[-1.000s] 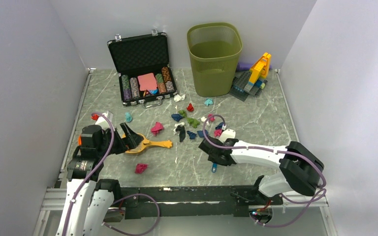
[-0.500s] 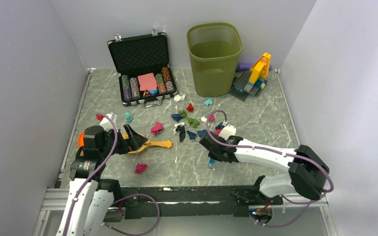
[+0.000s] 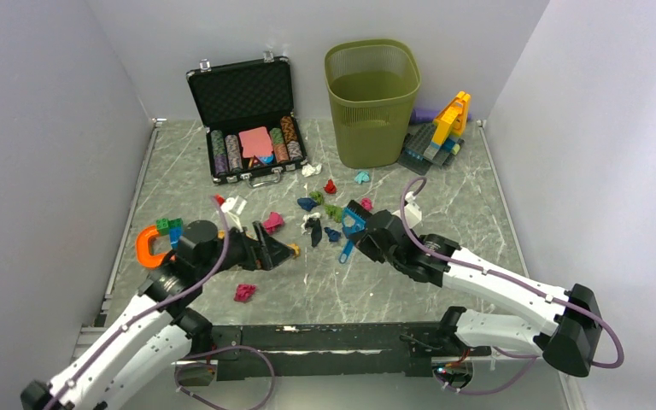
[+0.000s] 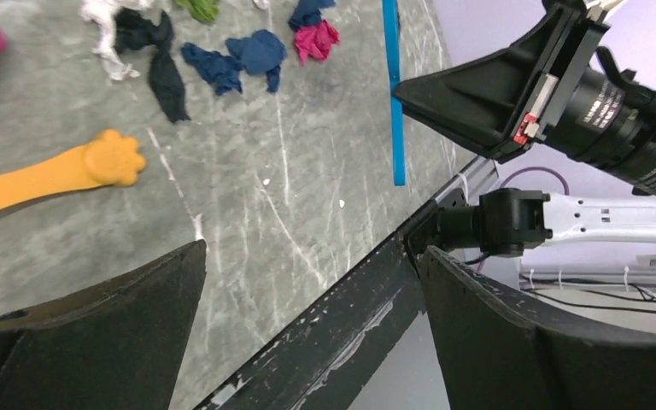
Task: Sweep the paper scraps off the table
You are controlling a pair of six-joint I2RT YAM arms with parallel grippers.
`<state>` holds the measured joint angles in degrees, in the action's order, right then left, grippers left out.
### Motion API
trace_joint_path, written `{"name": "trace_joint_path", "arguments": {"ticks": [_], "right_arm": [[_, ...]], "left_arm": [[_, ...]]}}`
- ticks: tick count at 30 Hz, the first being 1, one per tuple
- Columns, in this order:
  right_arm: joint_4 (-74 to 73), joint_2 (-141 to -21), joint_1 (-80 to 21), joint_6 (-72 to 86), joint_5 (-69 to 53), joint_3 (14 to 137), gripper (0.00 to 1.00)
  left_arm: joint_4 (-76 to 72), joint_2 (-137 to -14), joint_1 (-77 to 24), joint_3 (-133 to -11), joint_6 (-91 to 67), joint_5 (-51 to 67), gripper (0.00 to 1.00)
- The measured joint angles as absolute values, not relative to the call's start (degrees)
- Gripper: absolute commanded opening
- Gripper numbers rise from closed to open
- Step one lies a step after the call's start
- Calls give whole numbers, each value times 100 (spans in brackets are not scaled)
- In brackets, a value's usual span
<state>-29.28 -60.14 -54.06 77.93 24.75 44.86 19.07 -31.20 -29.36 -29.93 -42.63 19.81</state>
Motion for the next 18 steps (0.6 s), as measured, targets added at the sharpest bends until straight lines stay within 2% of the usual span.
{"name": "trace_joint_path", "arguments": {"ticks": [9,18], "right_arm": [[-2617,-6020,-5404,8648,2255,4711,0],[-2379,-6016,-5404,9356,2027,4735,0]], "left_arm": [[1048,-4757,-4744,-3667,-4278,917,99],[180,-5363,-5446,-3863,-4224,80,90]]}}
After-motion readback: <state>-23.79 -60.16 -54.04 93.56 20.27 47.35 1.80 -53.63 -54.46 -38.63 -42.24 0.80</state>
